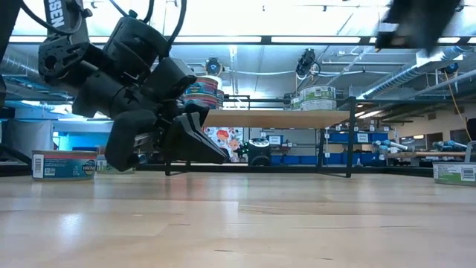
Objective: Stack canned seafood by type on shelf
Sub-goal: Put the blue pink tuna can on the shelf
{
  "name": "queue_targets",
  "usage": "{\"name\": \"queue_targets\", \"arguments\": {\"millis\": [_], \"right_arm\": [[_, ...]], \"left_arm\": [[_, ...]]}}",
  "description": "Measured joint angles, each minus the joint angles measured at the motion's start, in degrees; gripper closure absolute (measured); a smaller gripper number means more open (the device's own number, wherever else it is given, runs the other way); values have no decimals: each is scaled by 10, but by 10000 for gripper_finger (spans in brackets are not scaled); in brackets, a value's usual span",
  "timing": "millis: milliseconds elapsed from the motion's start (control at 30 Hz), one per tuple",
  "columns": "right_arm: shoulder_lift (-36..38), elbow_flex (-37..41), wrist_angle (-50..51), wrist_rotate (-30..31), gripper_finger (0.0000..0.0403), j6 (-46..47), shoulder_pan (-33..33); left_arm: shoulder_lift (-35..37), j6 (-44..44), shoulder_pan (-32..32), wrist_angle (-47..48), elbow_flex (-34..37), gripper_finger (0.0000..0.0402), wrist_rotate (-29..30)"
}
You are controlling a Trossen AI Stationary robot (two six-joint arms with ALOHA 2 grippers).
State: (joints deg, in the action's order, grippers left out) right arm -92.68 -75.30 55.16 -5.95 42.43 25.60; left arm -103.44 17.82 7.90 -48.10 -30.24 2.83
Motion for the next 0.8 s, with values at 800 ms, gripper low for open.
{"name": "queue_targets", "arguments": {"millis": [800], "right_arm": [[-47,63,165,-103,398,104,69]], "left_arm": [[0,-2,0,0,0,398,-1]]}}
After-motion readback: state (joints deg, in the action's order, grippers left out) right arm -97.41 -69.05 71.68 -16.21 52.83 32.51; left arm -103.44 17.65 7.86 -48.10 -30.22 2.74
